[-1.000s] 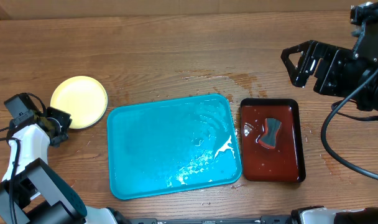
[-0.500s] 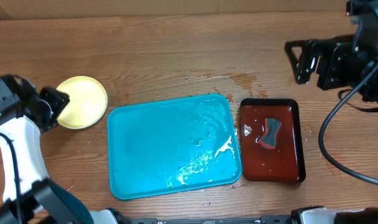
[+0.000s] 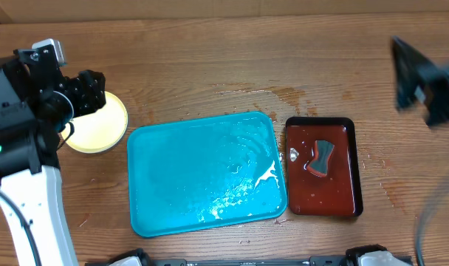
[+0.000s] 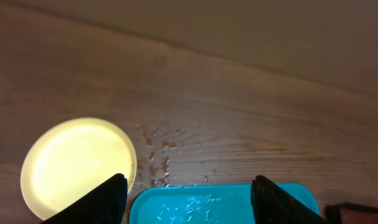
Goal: Clean dirty plates on tray and stack at the side
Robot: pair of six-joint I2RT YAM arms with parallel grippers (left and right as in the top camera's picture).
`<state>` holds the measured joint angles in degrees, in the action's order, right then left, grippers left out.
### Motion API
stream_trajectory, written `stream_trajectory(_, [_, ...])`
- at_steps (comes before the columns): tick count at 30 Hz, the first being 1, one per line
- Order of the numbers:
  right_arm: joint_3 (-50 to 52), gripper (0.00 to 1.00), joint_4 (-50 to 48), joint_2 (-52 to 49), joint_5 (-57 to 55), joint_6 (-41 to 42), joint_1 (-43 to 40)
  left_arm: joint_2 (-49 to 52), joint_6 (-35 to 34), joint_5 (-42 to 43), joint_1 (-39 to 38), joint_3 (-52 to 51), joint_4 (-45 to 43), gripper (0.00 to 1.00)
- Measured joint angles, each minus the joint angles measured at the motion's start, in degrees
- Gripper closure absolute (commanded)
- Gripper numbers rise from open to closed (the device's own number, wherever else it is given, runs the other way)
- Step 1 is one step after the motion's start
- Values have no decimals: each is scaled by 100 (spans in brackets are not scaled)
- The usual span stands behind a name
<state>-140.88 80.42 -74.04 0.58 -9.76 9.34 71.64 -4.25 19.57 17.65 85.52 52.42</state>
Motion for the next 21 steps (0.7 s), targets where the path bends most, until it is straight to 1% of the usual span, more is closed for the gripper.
stream_trajectory(5, [-46,0,258,1003,-7,-256,0,-605,195,2,-212,426,293,34])
stream_trajectory(9, [-98,0,734,1558,-39,-319,0,-1272,361,0,-225,693,474,28])
stream_trajectory(11, [-96,0,960,1703,-74,-323,0,-1593,428,2,-225,769,553,23])
stream_trajectory(17, [-39,0,1362,2041,-428,109,0,-2459,492,4,-225,905,612,11])
stream_trajectory(21, [-13,0,1499,2472,-490,240,0,-2732,494,4,-225,916,616,10])
